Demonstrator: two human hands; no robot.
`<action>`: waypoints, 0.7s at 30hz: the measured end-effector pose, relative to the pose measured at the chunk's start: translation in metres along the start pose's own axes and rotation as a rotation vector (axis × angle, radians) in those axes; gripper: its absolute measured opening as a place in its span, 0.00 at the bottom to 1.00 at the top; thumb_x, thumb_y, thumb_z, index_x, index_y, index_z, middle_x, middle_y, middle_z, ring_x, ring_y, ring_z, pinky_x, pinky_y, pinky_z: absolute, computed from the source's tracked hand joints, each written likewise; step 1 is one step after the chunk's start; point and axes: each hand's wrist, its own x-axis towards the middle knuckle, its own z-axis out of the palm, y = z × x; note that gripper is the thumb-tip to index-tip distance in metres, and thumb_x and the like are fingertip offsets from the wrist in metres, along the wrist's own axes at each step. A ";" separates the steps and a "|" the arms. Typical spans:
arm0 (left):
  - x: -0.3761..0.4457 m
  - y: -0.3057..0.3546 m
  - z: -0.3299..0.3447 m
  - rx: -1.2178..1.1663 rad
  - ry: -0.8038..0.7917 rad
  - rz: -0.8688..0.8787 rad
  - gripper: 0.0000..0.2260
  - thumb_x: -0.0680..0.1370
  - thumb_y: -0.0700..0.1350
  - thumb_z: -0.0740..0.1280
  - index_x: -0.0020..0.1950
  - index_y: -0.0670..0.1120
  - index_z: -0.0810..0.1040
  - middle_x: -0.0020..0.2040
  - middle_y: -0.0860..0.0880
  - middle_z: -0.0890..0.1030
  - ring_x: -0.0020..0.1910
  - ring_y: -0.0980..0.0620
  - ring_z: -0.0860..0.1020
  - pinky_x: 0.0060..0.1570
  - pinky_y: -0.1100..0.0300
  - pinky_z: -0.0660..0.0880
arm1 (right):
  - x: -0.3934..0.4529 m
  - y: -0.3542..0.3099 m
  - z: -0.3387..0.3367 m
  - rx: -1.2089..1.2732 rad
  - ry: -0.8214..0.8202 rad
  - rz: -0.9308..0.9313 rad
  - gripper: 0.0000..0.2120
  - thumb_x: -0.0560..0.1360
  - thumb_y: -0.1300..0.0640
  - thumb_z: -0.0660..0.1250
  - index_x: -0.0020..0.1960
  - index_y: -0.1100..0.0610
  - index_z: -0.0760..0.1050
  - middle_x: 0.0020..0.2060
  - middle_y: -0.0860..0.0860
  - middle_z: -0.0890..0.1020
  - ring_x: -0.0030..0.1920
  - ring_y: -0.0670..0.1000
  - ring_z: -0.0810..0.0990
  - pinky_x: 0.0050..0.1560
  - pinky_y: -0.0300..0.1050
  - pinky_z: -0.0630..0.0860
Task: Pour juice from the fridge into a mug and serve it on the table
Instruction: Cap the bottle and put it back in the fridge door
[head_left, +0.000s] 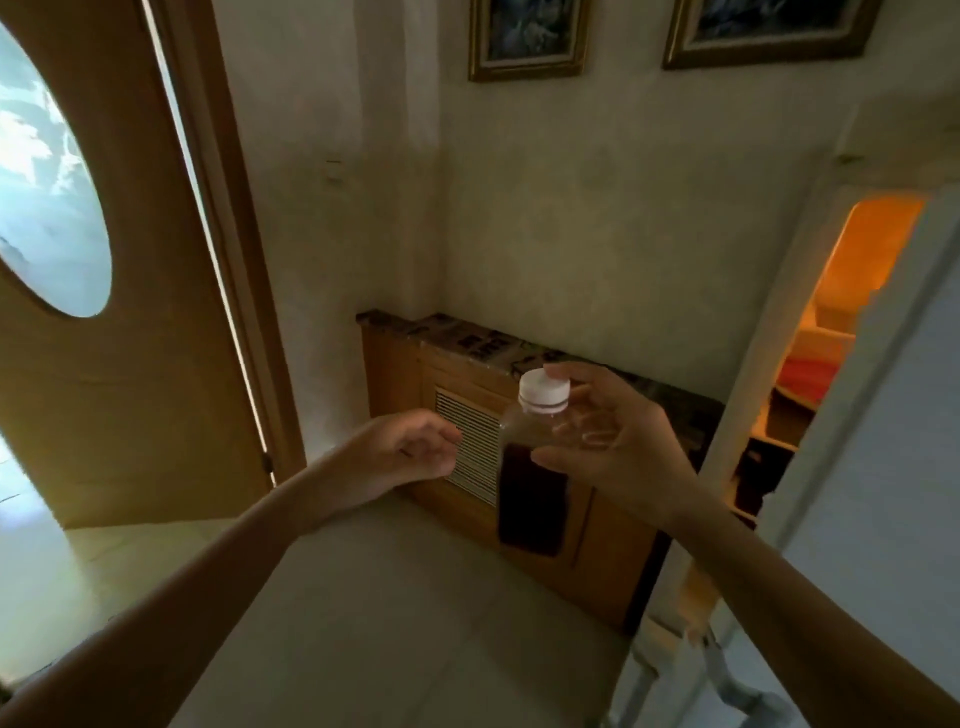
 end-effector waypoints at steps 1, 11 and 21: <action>0.015 -0.003 -0.004 -0.014 -0.025 0.009 0.12 0.73 0.52 0.71 0.56 0.57 0.77 0.53 0.57 0.83 0.51 0.57 0.82 0.52 0.59 0.79 | 0.005 0.004 0.001 -0.017 0.021 0.018 0.33 0.63 0.54 0.78 0.63 0.44 0.68 0.53 0.40 0.79 0.48 0.39 0.81 0.48 0.39 0.81; 0.196 0.007 -0.012 -0.022 -0.290 0.269 0.13 0.72 0.56 0.70 0.55 0.56 0.79 0.51 0.57 0.84 0.50 0.61 0.81 0.54 0.59 0.76 | 0.047 0.047 -0.014 -0.073 0.299 0.337 0.31 0.63 0.56 0.78 0.61 0.41 0.70 0.50 0.41 0.80 0.49 0.43 0.80 0.52 0.45 0.80; 0.333 0.017 0.068 -0.209 -0.668 0.480 0.08 0.74 0.36 0.70 0.52 0.44 0.80 0.42 0.49 0.86 0.43 0.61 0.83 0.42 0.71 0.76 | 0.055 0.084 -0.039 -0.243 0.785 0.536 0.30 0.62 0.55 0.79 0.60 0.44 0.72 0.52 0.47 0.80 0.44 0.47 0.81 0.41 0.46 0.81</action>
